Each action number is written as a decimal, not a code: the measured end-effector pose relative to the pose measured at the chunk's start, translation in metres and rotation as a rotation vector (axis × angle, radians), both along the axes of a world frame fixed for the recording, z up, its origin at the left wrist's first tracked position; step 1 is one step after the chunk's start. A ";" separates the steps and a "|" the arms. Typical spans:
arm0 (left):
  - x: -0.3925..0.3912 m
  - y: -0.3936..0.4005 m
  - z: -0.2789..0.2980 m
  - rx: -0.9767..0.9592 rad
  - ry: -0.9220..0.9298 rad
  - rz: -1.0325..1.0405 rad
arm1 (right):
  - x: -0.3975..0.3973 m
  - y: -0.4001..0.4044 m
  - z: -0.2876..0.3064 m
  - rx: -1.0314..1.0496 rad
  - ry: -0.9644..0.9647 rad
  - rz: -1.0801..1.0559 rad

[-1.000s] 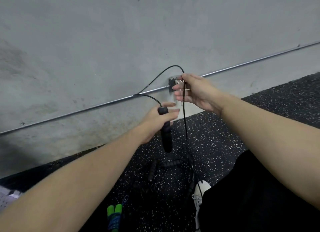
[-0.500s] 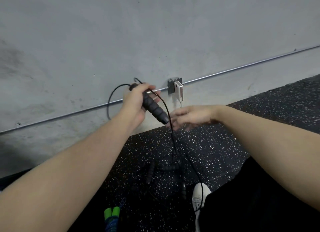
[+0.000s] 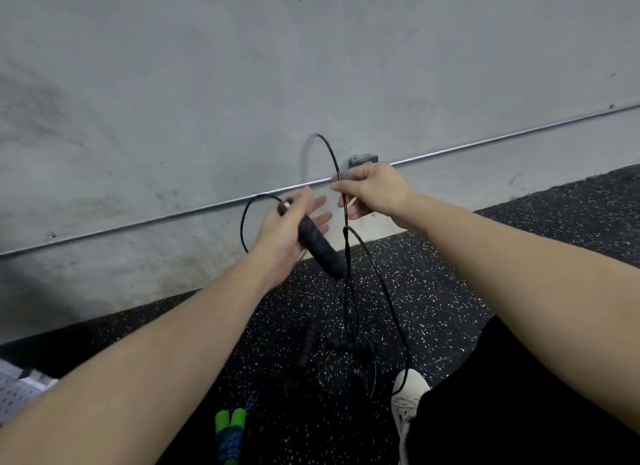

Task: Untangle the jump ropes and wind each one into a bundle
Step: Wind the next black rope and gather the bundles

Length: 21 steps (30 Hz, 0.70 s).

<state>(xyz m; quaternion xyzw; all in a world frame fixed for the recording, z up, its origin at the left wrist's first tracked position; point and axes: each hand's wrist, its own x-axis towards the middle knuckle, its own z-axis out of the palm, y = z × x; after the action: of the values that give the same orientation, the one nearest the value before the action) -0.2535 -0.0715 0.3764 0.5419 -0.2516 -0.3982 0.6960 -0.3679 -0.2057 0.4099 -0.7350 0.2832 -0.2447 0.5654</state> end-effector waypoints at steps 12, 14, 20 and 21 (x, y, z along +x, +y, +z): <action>0.008 0.014 -0.027 0.476 -0.719 -0.315 | 0.007 0.000 0.016 0.125 -0.181 -0.158; 0.010 0.012 -0.024 0.442 -0.709 -0.265 | 0.009 0.001 0.018 0.165 -0.210 -0.190; 0.010 0.002 -0.002 0.176 -0.320 0.003 | 0.002 0.004 -0.001 0.168 0.259 0.141; 0.011 0.001 0.001 0.148 -0.297 0.033 | -0.002 0.006 -0.008 0.071 0.386 0.271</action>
<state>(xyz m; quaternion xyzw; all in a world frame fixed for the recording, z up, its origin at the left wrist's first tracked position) -0.2424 -0.0702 0.3774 0.6488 -0.3127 -0.3196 0.6157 -0.3699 -0.2001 0.4015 -0.7790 0.2930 -0.0114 0.5542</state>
